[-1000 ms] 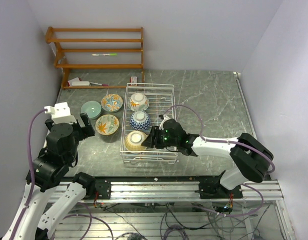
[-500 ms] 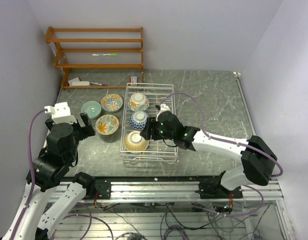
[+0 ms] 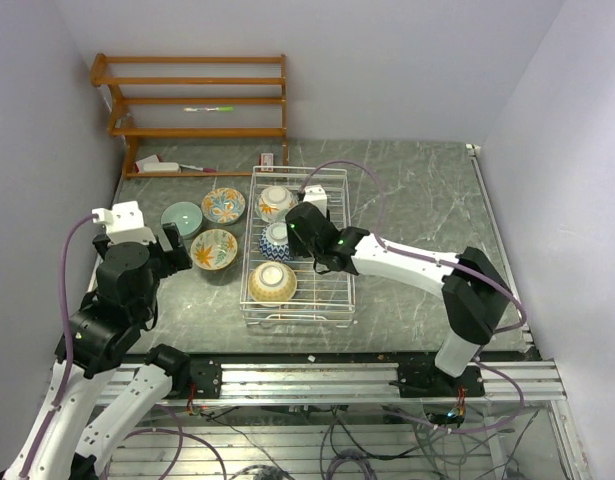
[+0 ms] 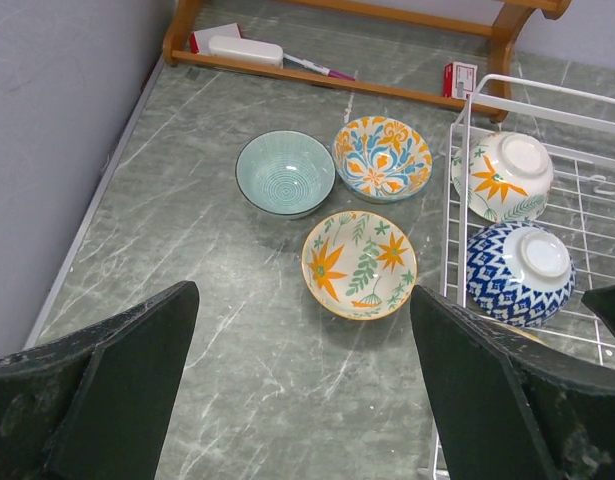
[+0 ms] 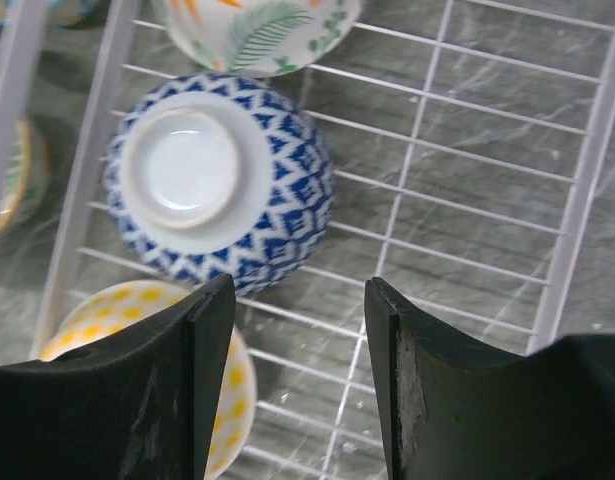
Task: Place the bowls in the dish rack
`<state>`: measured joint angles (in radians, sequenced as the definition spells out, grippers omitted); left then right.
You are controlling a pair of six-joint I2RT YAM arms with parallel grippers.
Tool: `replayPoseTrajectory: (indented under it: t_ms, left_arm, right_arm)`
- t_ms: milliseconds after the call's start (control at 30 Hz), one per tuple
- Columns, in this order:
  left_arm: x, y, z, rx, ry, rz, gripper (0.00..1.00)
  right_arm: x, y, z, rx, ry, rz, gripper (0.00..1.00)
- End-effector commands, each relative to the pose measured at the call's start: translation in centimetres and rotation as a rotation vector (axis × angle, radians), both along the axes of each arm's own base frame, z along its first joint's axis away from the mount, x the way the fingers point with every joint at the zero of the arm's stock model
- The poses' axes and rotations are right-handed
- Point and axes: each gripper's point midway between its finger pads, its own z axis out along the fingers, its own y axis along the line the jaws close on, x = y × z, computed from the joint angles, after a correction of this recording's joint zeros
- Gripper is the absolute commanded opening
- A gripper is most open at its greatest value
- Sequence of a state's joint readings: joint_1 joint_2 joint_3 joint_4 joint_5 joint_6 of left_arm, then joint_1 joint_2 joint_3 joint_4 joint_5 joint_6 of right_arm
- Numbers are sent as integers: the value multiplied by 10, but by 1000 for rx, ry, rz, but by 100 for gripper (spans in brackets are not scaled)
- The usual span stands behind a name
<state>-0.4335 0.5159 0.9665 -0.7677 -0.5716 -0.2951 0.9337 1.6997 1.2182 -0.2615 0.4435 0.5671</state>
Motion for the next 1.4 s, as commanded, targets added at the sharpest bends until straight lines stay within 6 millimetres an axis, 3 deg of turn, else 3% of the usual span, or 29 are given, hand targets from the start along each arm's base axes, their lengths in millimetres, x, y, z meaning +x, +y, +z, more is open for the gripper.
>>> replayPoseTrajectory:
  t_ms: [0,200,333,567,733,900,1167,1367]
  left_arm:
    - [9,-6,6,-9,-18,-12,98]
    - [18,-13,3,-20,-13,-27,98]
    - [23,-17,-2,-27,-3,-34,98]
    - [30,-27,-8,-54,10,-58,98]
    - [35,-35,-14,-83,23,-71,98]
    - [43,-41,-26,-106,80,-62,98]
    - [67,-59,-73,-206,198,9,95]
    - [92,-73,-104,-293,241,77,89]
  right_arm:
    - [22,-20,-9,-96,-18,-53,55]
    - [43,-22,-18,-90,-33,-57,54]
    - [51,-13,-21,-66,-58,-18,54]
    - [55,16,-24,14,-59,81,54]
    - [54,20,-17,71,-74,94,53]
    - [47,1,12,85,-111,52,54]
    - [14,-30,96,190,-185,103,53]
    - [-13,-61,120,215,-184,147,53]
